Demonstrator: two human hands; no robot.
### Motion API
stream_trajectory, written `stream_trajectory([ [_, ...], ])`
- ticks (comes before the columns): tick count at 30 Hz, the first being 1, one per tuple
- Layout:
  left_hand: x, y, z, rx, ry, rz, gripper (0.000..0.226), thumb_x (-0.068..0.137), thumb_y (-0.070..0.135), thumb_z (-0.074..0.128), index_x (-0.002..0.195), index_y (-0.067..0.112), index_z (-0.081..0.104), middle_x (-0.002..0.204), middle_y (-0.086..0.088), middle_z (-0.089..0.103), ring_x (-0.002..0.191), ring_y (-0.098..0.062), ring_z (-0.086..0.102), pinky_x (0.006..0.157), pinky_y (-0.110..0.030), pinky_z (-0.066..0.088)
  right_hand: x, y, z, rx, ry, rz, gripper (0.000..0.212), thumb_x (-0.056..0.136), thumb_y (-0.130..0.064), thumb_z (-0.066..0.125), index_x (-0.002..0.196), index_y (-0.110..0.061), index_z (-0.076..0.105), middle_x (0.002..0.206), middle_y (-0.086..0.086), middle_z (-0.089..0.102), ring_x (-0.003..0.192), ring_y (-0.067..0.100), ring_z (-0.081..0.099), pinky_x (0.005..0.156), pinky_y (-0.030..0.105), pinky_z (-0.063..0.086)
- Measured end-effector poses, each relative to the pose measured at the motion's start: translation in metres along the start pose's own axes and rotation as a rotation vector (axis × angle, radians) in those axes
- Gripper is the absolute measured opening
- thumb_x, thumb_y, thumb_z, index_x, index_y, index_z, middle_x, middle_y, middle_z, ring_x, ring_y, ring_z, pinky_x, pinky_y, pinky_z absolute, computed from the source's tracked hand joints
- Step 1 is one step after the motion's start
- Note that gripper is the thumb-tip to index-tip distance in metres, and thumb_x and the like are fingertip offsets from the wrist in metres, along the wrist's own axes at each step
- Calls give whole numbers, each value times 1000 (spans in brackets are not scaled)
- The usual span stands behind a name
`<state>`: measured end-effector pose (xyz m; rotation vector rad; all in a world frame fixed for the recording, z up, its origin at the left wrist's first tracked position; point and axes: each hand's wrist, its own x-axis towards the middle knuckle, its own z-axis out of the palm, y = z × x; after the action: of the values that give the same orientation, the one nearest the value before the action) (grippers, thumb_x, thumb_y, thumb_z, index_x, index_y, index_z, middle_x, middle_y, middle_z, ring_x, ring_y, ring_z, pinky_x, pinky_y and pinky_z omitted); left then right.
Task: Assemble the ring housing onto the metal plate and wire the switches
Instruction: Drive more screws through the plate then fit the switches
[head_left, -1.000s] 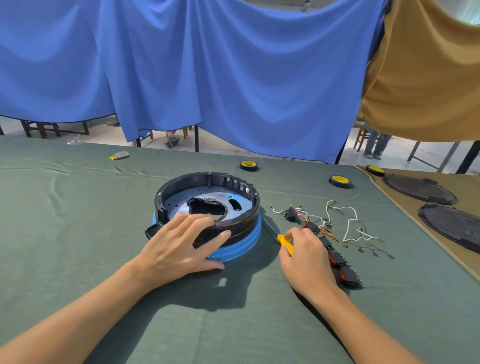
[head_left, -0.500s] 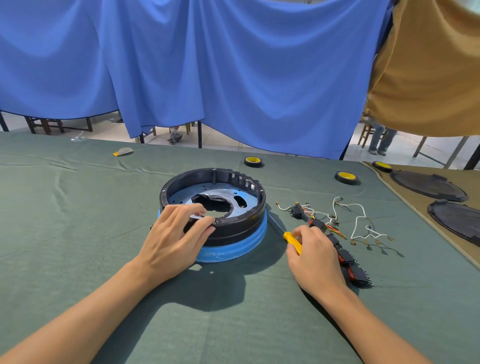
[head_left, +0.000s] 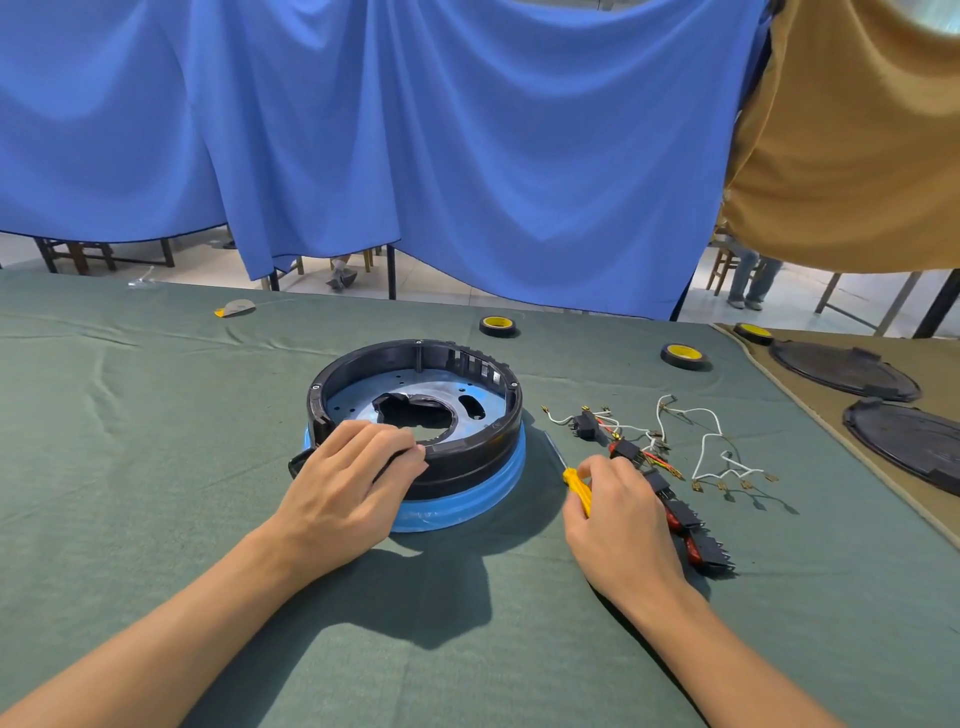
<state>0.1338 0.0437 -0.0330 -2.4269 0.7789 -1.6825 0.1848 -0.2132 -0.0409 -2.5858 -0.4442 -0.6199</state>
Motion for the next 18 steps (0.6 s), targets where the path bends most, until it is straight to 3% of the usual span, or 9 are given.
stream_trajectory([
  [5, 10, 1, -5, 128, 21, 42, 16, 83, 8, 71, 68, 3, 68, 75, -9, 65, 66, -27, 63, 69, -37, 47, 0, 1, -1, 77, -50, 13, 13, 93, -27, 55, 102, -18, 57, 97, -3, 53, 94, 16, 47, 76, 28, 37],
  [9, 30, 19, -1, 192, -15, -79, 19, 88, 18, 66, 73, 7, 68, 79, -6, 66, 69, -26, 64, 70, -38, 46, 0, 0, -3, 131, -68, 26, 17, 90, -34, 57, 103, -22, 57, 98, -5, 56, 97, 18, 48, 81, 32, 41],
  [14, 66, 46, 19, 148, -270, -131, 25, 94, 24, 50, 91, 6, 67, 81, -6, 63, 73, -30, 61, 68, -41, 48, -1, 0, -6, 133, -103, -33, 25, 91, -41, 57, 109, -24, 58, 100, -6, 56, 98, 17, 47, 82, 32, 41],
  [18, 88, 61, 38, 255, -419, -227, 32, 90, 33, 54, 102, 7, 68, 84, -7, 65, 74, -29, 60, 65, -37, 43, 2, 2, -8, 112, -119, -61, 25, 90, -34, 59, 112, -22, 59, 106, -2, 59, 101, 20, 48, 86, 34, 41],
])
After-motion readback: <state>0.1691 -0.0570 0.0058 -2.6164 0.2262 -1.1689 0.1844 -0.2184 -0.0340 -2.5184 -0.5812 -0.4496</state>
